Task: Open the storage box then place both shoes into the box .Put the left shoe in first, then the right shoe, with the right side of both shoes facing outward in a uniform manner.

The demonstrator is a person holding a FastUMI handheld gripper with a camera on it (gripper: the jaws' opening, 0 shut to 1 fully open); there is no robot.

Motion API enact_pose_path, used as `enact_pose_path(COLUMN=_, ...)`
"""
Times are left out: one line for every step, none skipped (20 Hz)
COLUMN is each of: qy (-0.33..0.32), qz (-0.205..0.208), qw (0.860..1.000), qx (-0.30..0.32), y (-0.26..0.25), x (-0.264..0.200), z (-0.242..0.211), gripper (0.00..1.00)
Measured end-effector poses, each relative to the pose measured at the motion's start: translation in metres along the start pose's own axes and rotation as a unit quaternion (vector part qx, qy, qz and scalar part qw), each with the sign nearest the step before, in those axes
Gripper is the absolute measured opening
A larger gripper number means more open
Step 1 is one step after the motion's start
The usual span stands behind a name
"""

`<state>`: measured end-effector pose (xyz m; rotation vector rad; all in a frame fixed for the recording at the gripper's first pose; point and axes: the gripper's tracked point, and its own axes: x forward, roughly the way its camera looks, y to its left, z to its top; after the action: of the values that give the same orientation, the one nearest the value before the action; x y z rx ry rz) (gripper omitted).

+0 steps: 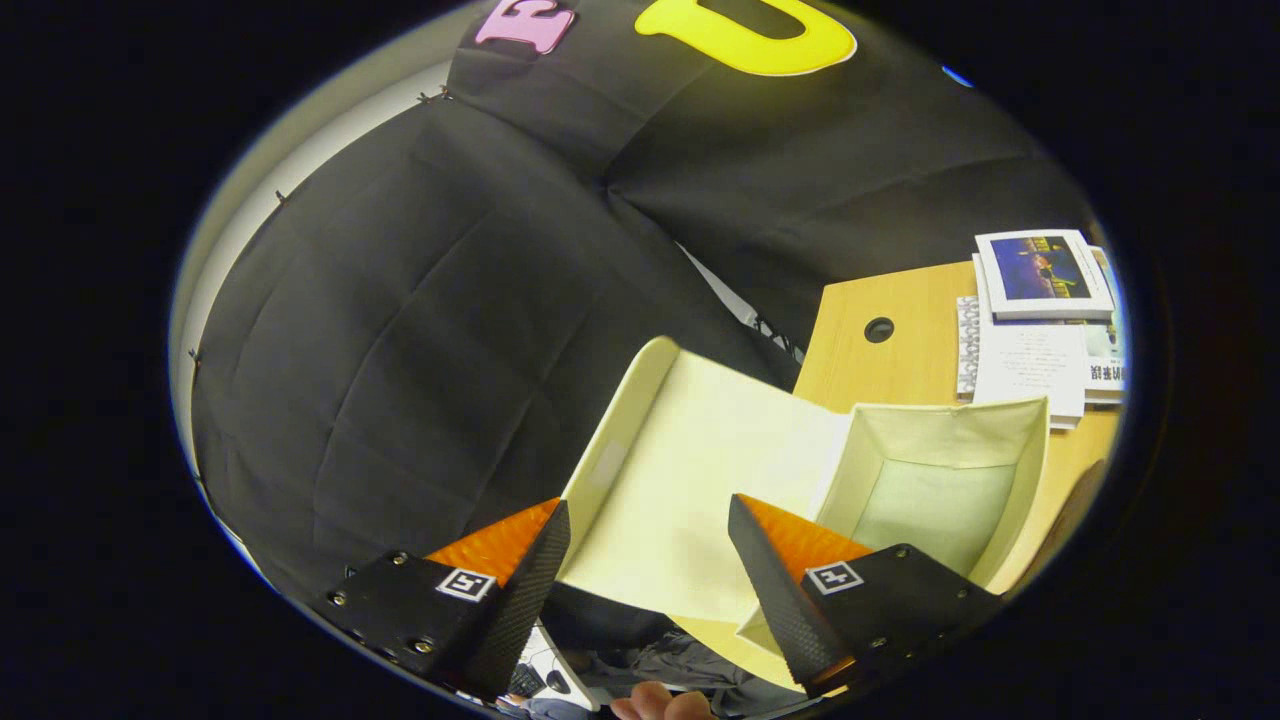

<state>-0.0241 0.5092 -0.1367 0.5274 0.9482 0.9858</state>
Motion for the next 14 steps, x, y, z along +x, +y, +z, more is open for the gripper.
enact_pose_path(qy=-0.001, qz=-0.003, qw=1.000, qx=0.001, y=-0.003, x=-0.003, z=-0.001, gripper=0.97)
enact_pose_path(qy=-0.003, qz=-0.006, qw=1.000, qx=0.003, y=-0.009, x=-0.010, z=0.001, gripper=0.97)
enact_pose_path(qy=-0.007, qz=-0.011, qw=1.000, qx=0.006, y=-0.016, x=-0.019, z=0.004, gripper=0.97)
enact_pose_path(qy=-0.012, qz=-0.017, qw=1.000, qx=0.007, y=-0.024, x=-0.026, z=0.008, gripper=0.97)
enact_pose_path(qy=-0.017, qz=-0.025, qw=1.000, qx=0.006, y=-0.034, x=-0.035, z=0.009, gripper=0.97)
enact_pose_path(qy=-0.018, qz=-0.033, qw=0.999, qx=0.006, y=-0.046, x=-0.042, z=0.010, gripper=0.97)
enact_pose_path(qy=-0.018, qz=-0.041, qw=0.999, qx=0.006, y=-0.058, x=-0.051, z=0.010, gripper=0.97)
enact_pose_path(qy=-0.022, qz=-0.049, qw=0.999, qx=0.006, y=-0.069, x=-0.063, z=0.010, gripper=0.97)
enact_pose_path(qy=-0.025, qz=-0.061, qw=0.998, qx=0.005, y=-0.081, x=-0.072, z=0.009, gripper=0.97)
enact_pose_path(qy=-0.028, qz=-0.074, qw=0.997, qx=0.001, y=-0.095, x=-0.082, z=0.009, gripper=0.97)
enact_pose_path(qy=-0.030, qz=-0.087, qw=0.996, qx=-0.003, y=-0.108, x=-0.093, z=0.008, gripper=0.97)
enact_pose_path(qy=-0.031, qz=-0.100, qw=0.995, qx=-0.006, y=-0.121, x=-0.102, z=0.007, gripper=0.97)
enact_pose_path(qy=-0.034, qz=-0.109, qw=0.993, qx=-0.005, y=-0.131, x=-0.111, z=0.005, gripper=0.97)
enact_pose_path(qy=-0.036, qz=-0.119, qw=0.992, qx=-0.002, y=-0.143, x=-0.121, z=0.003, gripper=0.97)
